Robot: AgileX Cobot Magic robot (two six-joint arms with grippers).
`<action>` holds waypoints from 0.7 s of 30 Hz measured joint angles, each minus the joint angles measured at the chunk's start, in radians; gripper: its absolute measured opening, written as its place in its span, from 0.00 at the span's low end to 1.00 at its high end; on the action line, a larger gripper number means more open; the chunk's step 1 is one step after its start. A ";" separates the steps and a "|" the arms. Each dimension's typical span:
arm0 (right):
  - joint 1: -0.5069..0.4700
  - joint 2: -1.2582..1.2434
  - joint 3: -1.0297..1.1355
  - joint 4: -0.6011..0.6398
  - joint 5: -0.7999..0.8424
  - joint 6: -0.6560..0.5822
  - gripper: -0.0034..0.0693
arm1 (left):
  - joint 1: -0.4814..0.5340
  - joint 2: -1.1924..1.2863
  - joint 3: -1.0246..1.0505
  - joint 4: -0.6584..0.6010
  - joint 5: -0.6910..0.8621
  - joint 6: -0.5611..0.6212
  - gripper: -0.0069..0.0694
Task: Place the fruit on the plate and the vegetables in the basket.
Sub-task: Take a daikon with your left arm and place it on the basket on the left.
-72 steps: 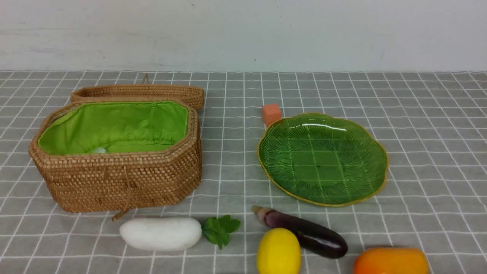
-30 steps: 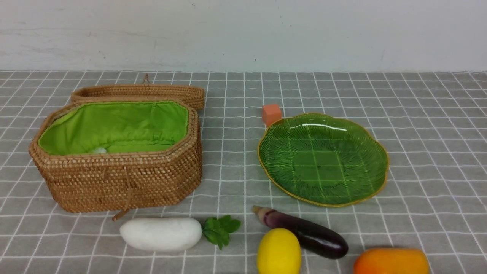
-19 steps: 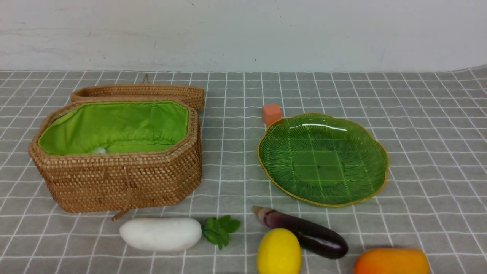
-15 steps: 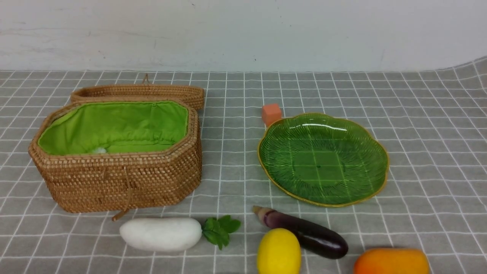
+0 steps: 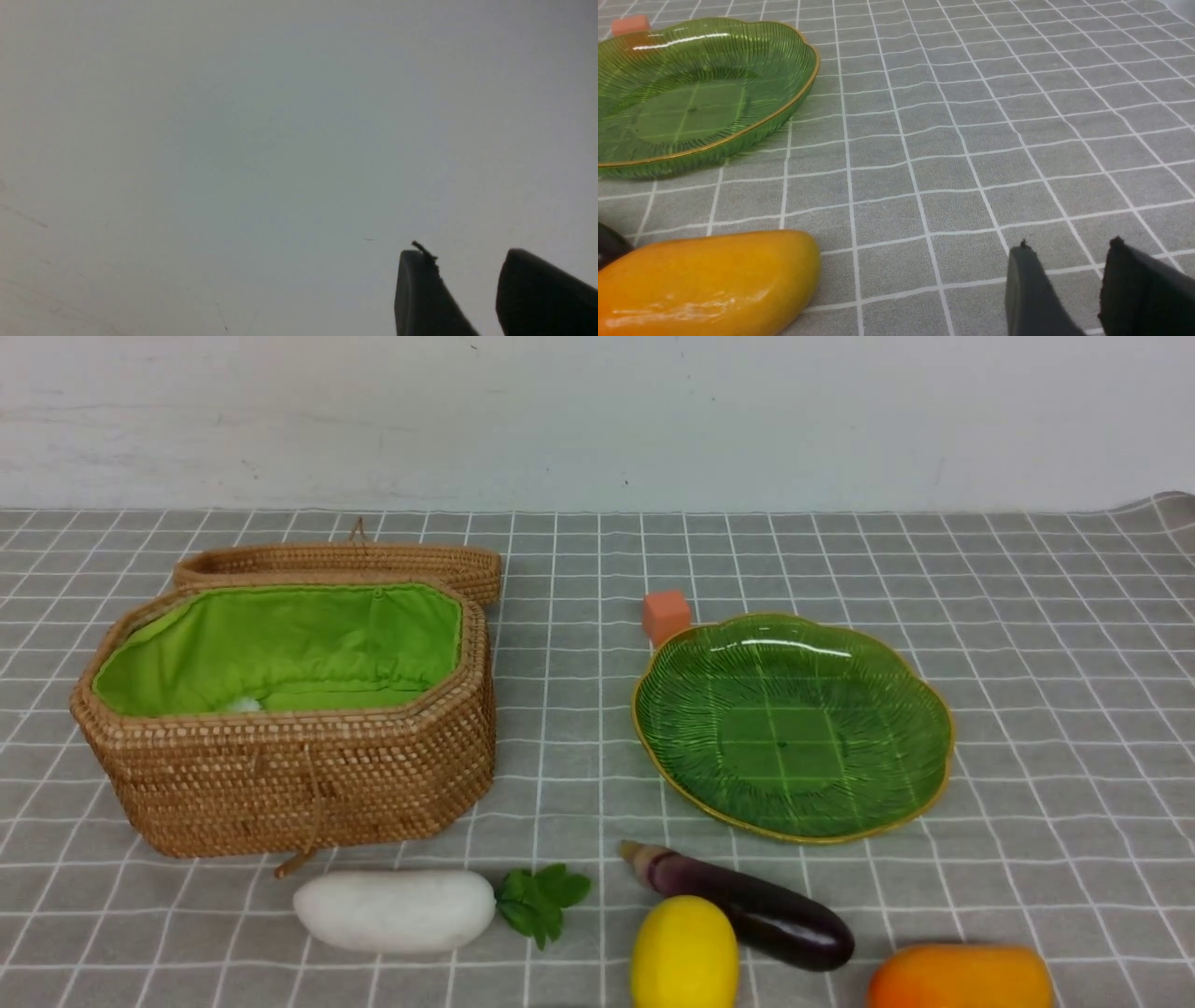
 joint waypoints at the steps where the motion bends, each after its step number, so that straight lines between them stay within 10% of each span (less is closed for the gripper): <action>1: 0.000 0.000 0.000 0.000 0.000 0.000 0.38 | 0.000 0.010 -0.017 0.000 0.021 0.000 0.40; 8: 0.000 0.000 0.000 0.000 0.000 0.000 0.38 | 0.000 0.429 -0.407 0.048 0.705 -0.055 0.40; 21: 0.000 0.000 0.000 0.000 0.000 0.000 0.38 | -0.365 0.846 -0.437 0.022 0.962 0.048 0.41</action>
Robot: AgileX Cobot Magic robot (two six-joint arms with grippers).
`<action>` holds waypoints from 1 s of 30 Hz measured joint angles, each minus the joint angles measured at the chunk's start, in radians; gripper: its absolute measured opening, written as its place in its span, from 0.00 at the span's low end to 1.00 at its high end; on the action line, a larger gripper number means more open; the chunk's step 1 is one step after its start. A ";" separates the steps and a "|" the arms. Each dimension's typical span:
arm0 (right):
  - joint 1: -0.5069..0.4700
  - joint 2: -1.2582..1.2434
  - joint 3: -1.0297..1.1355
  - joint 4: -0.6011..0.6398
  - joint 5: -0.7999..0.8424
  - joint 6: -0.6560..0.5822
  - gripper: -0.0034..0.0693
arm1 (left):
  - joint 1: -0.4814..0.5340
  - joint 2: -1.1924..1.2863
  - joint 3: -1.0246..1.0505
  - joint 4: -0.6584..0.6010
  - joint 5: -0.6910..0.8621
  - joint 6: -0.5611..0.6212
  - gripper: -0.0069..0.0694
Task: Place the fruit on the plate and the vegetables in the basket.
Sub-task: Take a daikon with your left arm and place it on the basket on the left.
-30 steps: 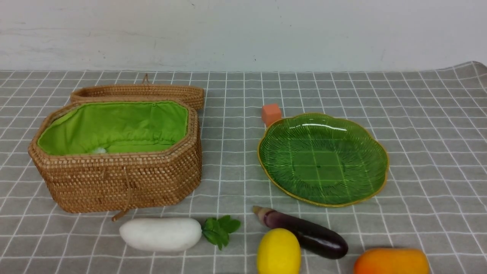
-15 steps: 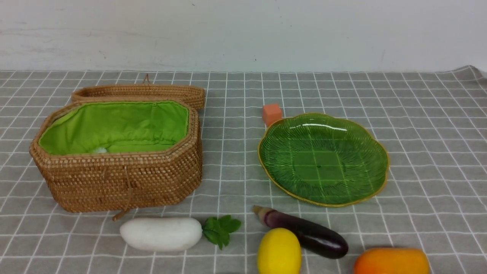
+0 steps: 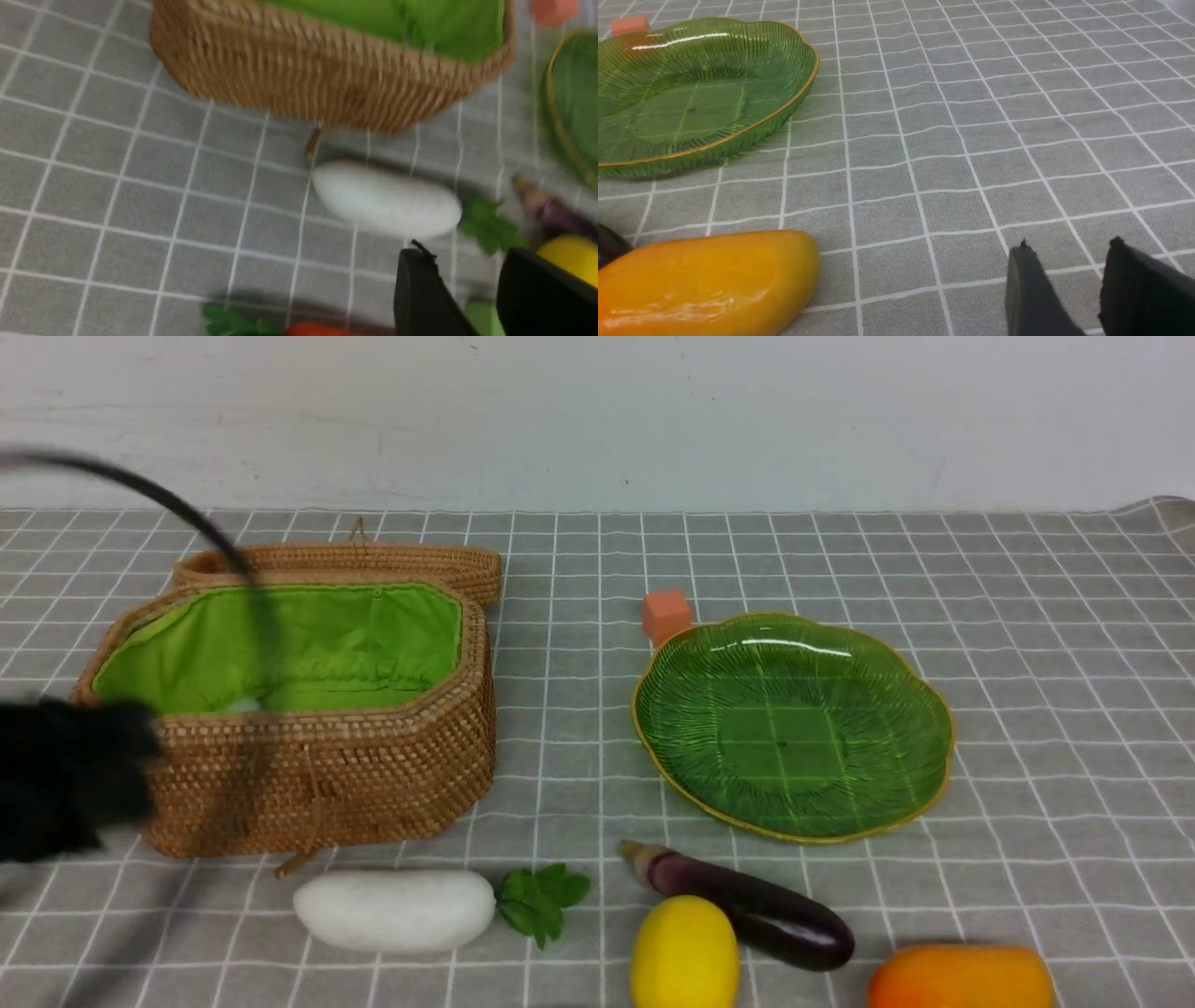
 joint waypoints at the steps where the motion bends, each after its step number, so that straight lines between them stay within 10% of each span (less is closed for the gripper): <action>1: 0.000 0.000 0.000 0.000 0.000 0.000 0.38 | -0.039 0.041 0.000 -0.004 0.011 0.077 0.42; 8: 0.000 0.000 0.000 0.000 0.000 0.000 0.38 | -0.287 0.281 0.000 -0.006 -0.023 0.849 0.43; 14: 0.000 0.000 0.000 0.000 0.000 0.000 0.38 | -0.309 0.396 0.000 0.079 -0.146 0.966 0.51; 22: 0.000 0.000 0.000 0.000 0.000 0.000 0.38 | -0.274 0.474 0.043 0.151 -0.333 1.078 0.87; 30: 0.000 0.000 0.000 0.000 0.000 0.000 0.38 | -0.142 0.554 0.049 0.101 -0.411 1.163 0.88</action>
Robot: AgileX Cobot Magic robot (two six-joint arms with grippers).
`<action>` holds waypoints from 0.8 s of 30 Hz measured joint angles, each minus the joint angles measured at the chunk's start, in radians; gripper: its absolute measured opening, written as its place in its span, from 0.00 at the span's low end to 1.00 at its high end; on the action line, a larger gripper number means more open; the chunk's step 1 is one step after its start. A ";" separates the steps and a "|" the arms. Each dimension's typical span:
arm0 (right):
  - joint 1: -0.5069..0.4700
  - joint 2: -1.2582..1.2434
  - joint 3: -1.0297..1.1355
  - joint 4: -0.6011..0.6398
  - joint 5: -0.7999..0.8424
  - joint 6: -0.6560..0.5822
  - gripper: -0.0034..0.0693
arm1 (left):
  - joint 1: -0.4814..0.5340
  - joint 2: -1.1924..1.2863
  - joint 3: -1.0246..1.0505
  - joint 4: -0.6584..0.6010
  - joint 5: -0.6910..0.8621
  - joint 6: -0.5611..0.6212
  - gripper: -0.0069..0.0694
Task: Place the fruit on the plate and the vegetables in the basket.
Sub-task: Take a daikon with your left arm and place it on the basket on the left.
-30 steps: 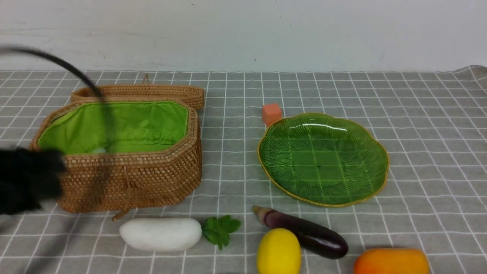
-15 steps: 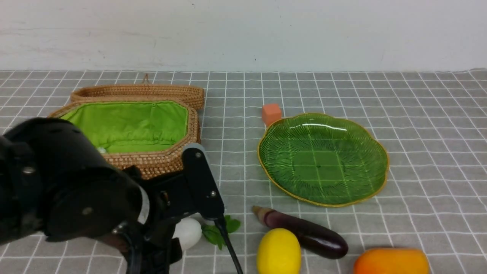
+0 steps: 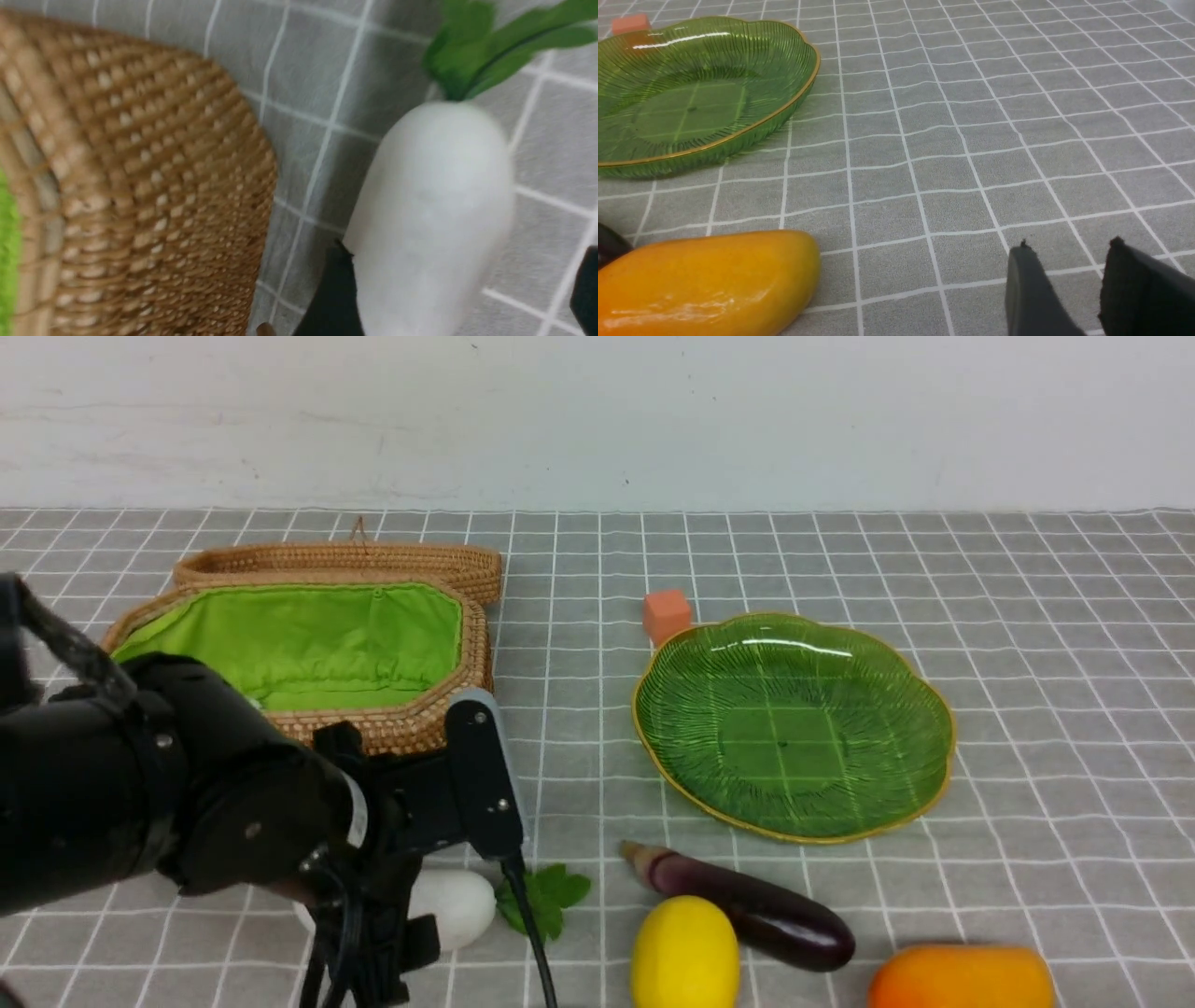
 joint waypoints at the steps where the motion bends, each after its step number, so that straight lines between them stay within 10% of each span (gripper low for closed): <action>1: 0.000 0.000 0.000 0.000 0.000 0.000 0.38 | 0.003 0.010 0.000 -0.003 -0.001 0.000 0.87; 24: 0.000 0.000 0.000 0.000 0.000 0.000 0.38 | 0.009 -0.032 -0.066 -0.120 0.179 0.005 0.71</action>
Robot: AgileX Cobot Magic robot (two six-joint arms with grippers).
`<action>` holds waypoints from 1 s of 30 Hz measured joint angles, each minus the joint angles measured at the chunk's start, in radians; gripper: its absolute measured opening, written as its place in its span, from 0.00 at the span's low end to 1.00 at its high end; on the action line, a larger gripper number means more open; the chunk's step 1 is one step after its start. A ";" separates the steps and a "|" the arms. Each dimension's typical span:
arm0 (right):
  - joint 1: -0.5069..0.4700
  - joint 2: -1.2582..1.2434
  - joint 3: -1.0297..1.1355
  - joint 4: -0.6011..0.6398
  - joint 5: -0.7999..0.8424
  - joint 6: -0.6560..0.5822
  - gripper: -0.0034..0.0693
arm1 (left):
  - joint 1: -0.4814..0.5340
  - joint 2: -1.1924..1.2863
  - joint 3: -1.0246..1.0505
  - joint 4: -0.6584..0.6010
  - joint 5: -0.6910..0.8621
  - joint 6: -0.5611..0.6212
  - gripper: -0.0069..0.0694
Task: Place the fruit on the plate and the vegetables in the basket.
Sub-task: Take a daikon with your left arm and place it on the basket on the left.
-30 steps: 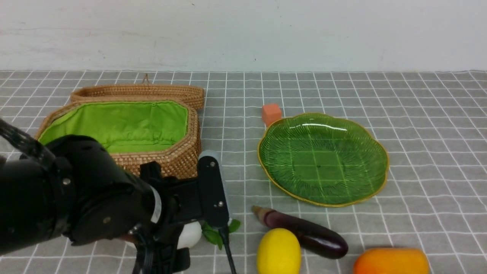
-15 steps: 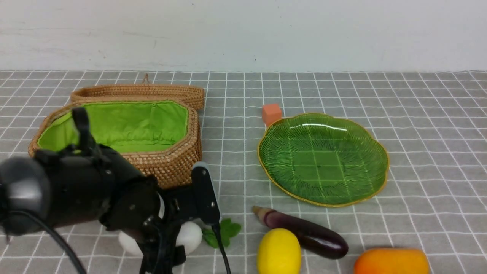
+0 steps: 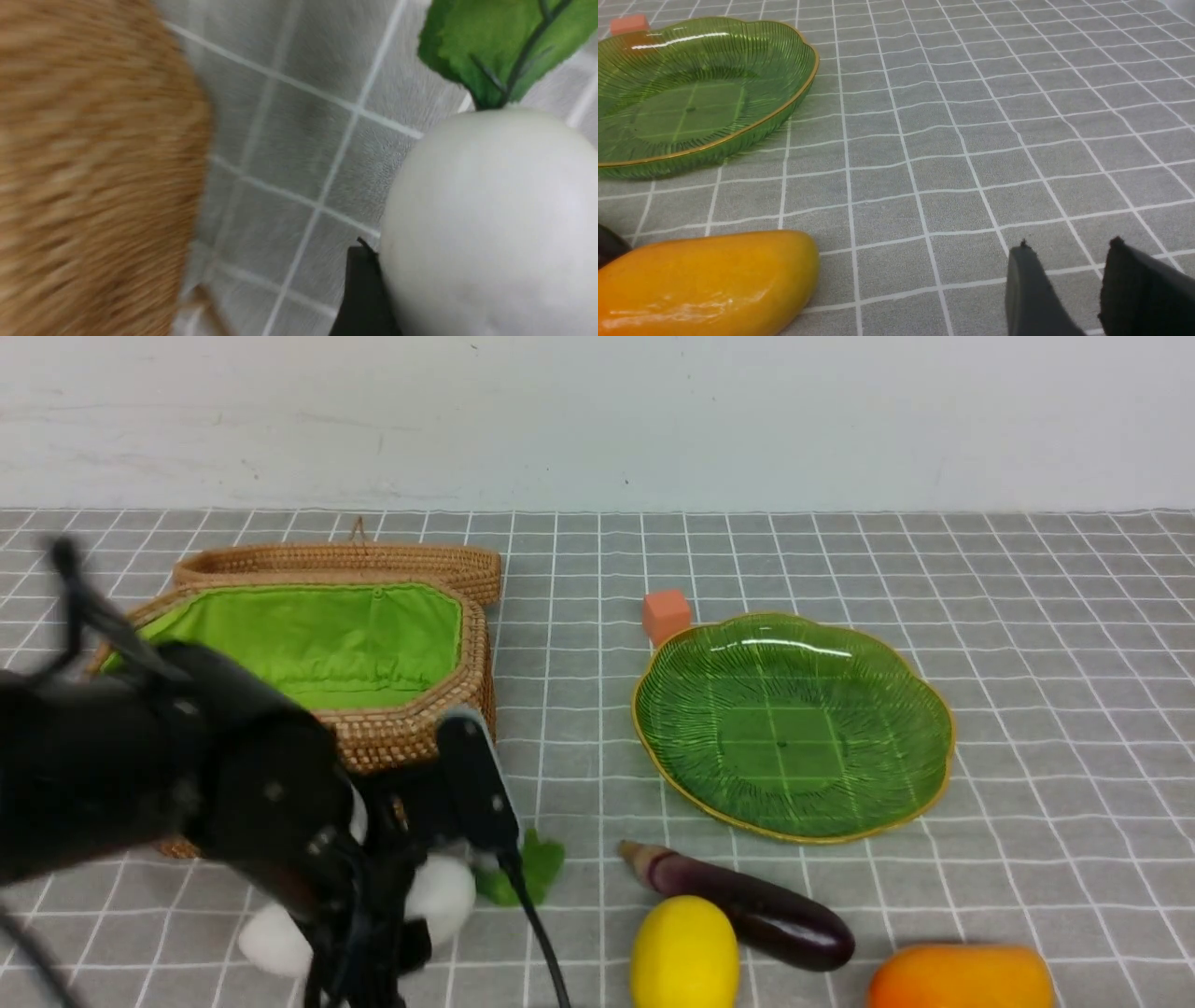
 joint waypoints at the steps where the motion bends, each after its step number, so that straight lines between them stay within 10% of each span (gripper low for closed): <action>1: 0.000 0.000 0.000 0.000 0.000 0.000 0.38 | 0.000 -0.048 -0.034 -0.012 0.050 0.005 0.71; 7: 0.000 0.000 0.000 0.000 0.000 0.000 0.38 | 0.041 -0.150 -0.232 -0.002 0.191 0.012 0.71; 24: 0.000 0.000 0.000 0.000 0.000 0.000 0.38 | 0.304 0.062 -0.298 0.393 -0.308 -0.284 0.71; 30: 0.000 0.000 0.000 0.000 0.000 0.000 0.38 | 0.304 0.069 -0.282 0.395 -0.306 -0.352 0.93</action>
